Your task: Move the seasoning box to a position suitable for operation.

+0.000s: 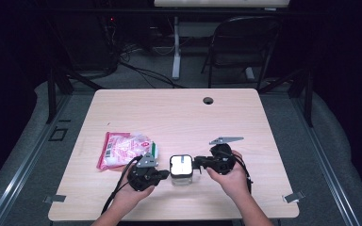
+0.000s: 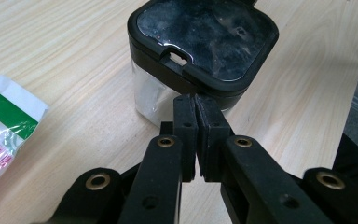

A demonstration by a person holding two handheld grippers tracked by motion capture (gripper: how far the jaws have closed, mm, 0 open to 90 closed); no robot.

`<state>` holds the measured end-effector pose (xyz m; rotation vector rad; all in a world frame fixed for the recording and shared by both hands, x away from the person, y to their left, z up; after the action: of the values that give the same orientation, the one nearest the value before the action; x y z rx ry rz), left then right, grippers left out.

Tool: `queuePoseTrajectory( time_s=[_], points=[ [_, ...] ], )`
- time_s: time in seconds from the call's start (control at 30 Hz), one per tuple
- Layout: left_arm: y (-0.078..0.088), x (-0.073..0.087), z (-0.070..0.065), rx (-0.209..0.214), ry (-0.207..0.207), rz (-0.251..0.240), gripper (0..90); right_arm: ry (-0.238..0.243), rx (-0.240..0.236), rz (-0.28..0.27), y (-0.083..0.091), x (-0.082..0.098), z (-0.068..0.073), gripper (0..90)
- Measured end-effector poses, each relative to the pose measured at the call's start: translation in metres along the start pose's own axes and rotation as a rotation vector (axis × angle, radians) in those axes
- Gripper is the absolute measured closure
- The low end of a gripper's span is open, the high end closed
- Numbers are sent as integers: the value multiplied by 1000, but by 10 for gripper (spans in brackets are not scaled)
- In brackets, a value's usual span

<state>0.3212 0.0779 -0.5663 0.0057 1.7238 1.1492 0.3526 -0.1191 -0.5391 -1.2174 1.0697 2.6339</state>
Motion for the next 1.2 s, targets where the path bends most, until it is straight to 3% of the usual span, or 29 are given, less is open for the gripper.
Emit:
queuePoseTrajectory(
  time_s=[0.33,0.5,0.63,0.83,1.03,1.2],
  points=[
    [6,-8,0,32,35,-39,866,-6,1,-17,0,1,0,845],
    [8,-13,-5,34,20,-60,845,-12,-1,-27,0,2,-1,843],
    [10,-15,-6,27,8,-64,827,9,15,-19,0,3,0,786],
    [9,-20,-6,32,17,-76,746,69,6,1,0,6,9,674],
    [9,-27,-7,27,16,-97,660,179,-40,-7,2,8,23,500],
    [8,-33,-8,22,12,-108,603,229,-61,-13,4,10,35,453]
  ],
)
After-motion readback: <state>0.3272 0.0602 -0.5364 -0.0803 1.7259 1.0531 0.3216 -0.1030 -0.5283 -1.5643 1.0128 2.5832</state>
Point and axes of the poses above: each handheld gripper's, and its own axes: y roughly backward along the jaws, x roughly out of its underside, z roughly to its left, the point moved 6 cm from there along -y, roughly forward along the jaws, and after that the axes turned 11 degrees about -x, right-handed, at the moved point
